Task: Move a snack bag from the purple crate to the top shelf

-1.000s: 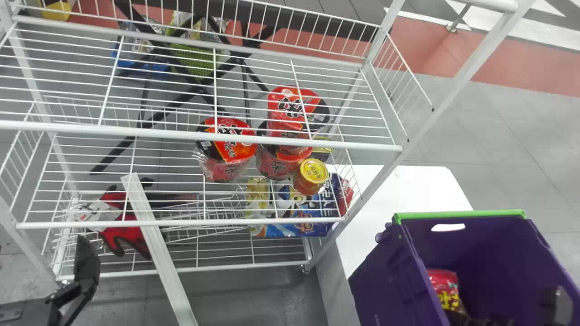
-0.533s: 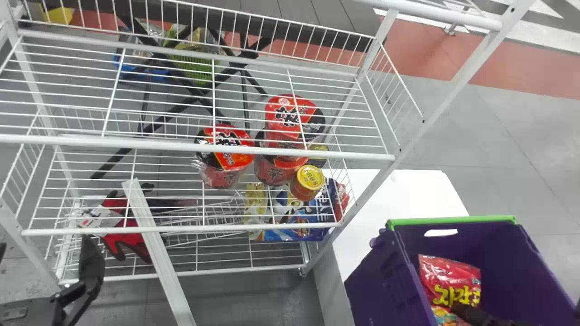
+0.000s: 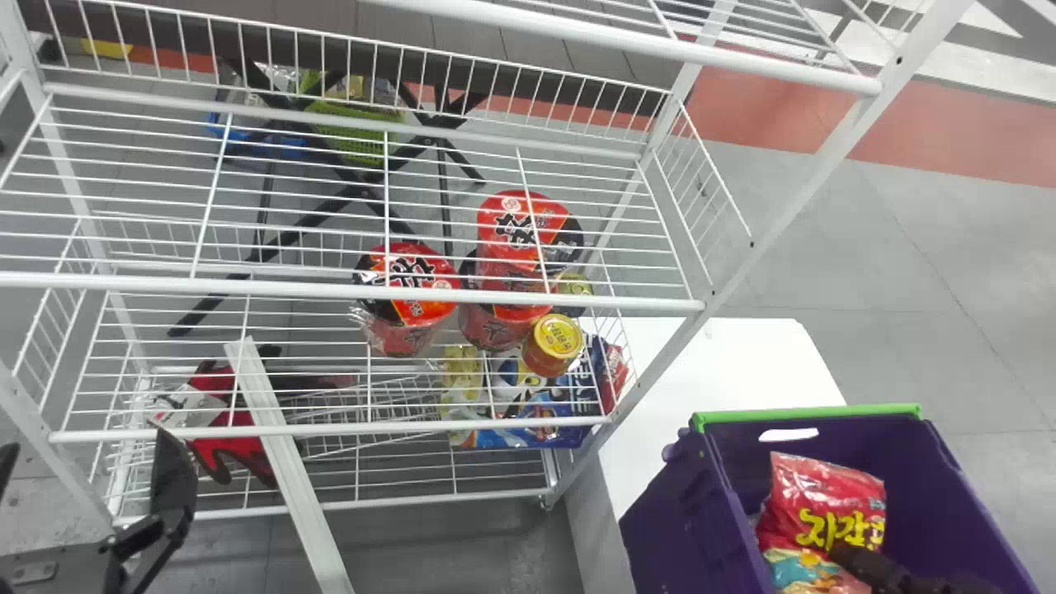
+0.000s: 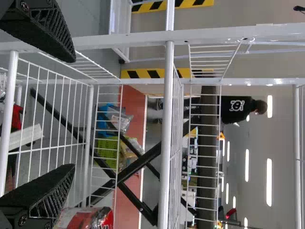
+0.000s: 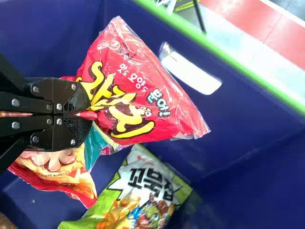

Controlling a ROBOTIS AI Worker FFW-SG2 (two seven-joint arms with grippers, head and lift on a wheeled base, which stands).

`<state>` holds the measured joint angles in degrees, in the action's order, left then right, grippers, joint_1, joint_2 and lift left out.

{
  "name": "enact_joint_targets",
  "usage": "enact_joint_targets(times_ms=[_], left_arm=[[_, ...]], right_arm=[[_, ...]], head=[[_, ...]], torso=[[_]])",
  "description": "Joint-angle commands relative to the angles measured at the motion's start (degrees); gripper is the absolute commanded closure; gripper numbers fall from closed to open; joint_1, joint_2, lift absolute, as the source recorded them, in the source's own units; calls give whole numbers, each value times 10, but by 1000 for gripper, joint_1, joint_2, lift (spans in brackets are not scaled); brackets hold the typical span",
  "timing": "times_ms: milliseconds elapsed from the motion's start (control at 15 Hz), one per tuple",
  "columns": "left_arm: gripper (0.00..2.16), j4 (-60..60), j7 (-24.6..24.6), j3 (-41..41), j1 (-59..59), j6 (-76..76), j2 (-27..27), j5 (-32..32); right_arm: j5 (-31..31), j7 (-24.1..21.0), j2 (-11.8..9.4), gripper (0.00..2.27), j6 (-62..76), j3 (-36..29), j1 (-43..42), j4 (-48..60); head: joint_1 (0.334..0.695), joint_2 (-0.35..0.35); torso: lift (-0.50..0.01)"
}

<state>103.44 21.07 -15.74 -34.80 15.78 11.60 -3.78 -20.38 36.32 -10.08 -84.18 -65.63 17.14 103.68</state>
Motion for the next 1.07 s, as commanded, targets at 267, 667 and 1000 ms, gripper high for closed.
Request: enact_joint_targets(times_ms=[267, 667, 1000], left_arm=[[-2, -1, -1, -2, 0, -1, 0, 0], [-2, -1, -1, -2, 0, -1, 1, 1], [-2, 0, 0, -3, -1, -1, 1, 1]], right_arm=[[-11, 1, 1, 2219, -9, -6, 0, 1], [-16, 2, 3, 2219, -14, -10, 4, 0], [-25, 2, 3, 2219, -14, -15, 11, 0]], head=[[695, -350], [695, -350], [695, -350]], torso=[[-365], [-340], [-320]])
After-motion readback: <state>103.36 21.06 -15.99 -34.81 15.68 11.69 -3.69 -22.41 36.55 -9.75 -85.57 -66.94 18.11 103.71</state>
